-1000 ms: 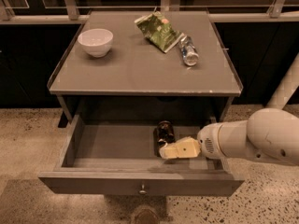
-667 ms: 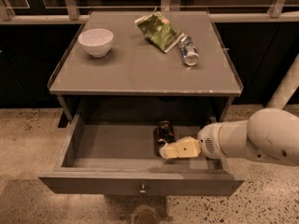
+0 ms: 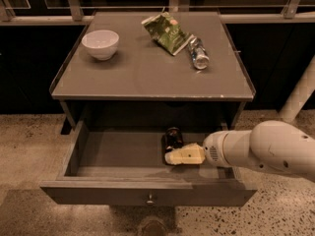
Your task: Pick orange can from top drawer and place on counter
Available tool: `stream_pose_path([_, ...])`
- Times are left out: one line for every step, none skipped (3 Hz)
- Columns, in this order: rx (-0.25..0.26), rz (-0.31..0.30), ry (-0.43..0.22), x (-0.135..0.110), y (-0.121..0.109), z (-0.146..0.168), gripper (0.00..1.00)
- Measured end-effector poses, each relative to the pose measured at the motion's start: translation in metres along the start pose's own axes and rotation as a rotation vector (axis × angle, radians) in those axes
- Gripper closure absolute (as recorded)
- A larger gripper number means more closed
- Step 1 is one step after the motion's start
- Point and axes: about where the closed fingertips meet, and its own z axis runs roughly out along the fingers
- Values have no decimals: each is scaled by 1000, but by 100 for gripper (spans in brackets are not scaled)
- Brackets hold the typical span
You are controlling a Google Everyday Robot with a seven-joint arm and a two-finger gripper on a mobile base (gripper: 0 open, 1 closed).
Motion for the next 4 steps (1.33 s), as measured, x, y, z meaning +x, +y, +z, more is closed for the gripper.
stream_pose_path([-52,-22,-21,-5,4,61,0])
stream_pose_path([-52,-20,-20,-4,4,63,0])
stream_pose_path([-26,-6,-29,-2,0,62,0])
stream_pose_path([-6,8,-36,2,-8,78,0])
